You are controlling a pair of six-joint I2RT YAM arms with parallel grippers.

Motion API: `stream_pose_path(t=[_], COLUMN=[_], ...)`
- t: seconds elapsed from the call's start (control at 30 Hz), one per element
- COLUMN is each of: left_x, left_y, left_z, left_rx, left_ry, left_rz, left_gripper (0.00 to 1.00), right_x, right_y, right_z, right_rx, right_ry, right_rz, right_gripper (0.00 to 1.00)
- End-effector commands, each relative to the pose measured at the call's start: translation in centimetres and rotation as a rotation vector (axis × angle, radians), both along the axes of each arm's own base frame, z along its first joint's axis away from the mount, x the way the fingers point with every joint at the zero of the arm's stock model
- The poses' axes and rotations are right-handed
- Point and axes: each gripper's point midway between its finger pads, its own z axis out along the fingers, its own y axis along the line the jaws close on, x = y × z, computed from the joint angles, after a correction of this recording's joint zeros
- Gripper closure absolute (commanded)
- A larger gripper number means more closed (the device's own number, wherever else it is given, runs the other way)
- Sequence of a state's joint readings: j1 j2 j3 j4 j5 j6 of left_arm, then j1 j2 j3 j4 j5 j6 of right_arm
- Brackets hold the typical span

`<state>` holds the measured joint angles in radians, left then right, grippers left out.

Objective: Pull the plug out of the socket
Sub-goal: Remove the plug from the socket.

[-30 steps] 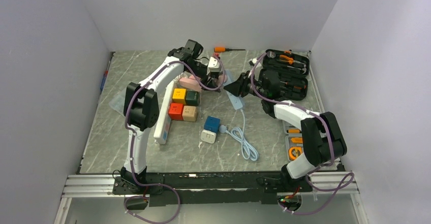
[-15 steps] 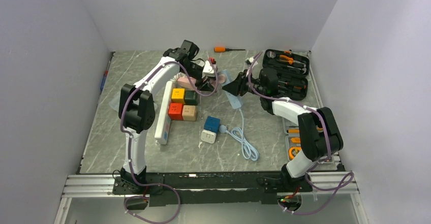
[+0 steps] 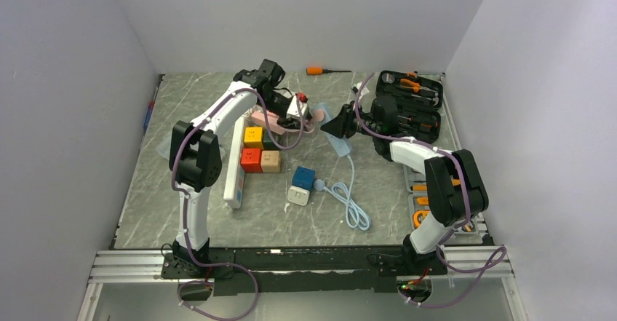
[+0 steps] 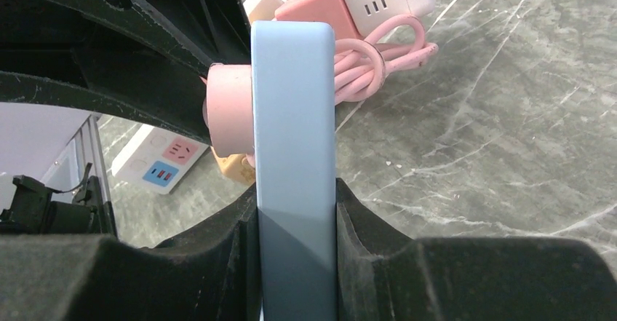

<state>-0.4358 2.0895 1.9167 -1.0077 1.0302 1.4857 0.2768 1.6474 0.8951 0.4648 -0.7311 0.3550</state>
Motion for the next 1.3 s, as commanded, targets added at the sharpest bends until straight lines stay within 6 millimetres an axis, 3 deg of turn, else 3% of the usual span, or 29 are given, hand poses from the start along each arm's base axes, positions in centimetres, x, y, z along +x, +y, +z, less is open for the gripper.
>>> stream_pose_path(t=[0.0, 0.1, 0.17, 0.33, 0.37, 0.6, 0.83, 0.97, 1.17, 1.27], left_x=[-6.1, -5.1, -4.2, -1.5, -1.2, -2.2, -2.1, -2.0, -1.6, -1.6], left_y=[-0.6, -0.7, -0.9, -0.8, -0.8, -0.8, -1.1, -1.2, -1.3, -1.3], left_z=[4.8, 4.2, 4.1, 4.7, 4.9, 5.7, 4.5, 4.0, 4.0, 3.5], left_rx=[-0.081, -0.076, -0.073, -0.115, -0.127, -0.162, -0.157, -0.152, -0.167, -0.161], left_ry=[0.156, 0.200, 0.238, 0.359, 0.374, 0.457, 0.546, 0.549, 0.560, 0.562], left_rz=[-0.073, -0.029, 0.009, 0.094, 0.103, 0.058, 0.060, 0.057, 0.053, 0.056], left_gripper=[1.00, 1.00, 0.90, 0.26, 0.21, 0.17, 0.19, 0.26, 0.46, 0.43], right_x=[5.3, 3.7, 2.7, 1.1, 1.0, 0.2, -1.2, -1.9, -3.4, -4.0], right_y=[-4.1, -2.6, -1.6, -0.2, -0.1, 1.1, 3.1, 3.4, 4.2, 4.6], right_z=[4.7, 6.1, 6.8, 8.1, 8.4, 9.9, 11.5, 12.3, 13.7, 14.1], right_rx=[0.010, 0.015, 0.009, 0.017, 0.025, 0.059, 0.087, 0.102, 0.153, 0.171], right_ry=[-0.250, -0.307, -0.344, -0.394, -0.400, -0.421, -0.453, -0.464, -0.473, -0.481], right_rz=[-0.274, -0.224, -0.195, -0.158, -0.153, -0.108, -0.032, -0.013, 0.044, 0.069], right_gripper=[1.00, 1.00, 1.00, 1.00, 1.00, 1.00, 1.00, 1.00, 1.00, 1.00])
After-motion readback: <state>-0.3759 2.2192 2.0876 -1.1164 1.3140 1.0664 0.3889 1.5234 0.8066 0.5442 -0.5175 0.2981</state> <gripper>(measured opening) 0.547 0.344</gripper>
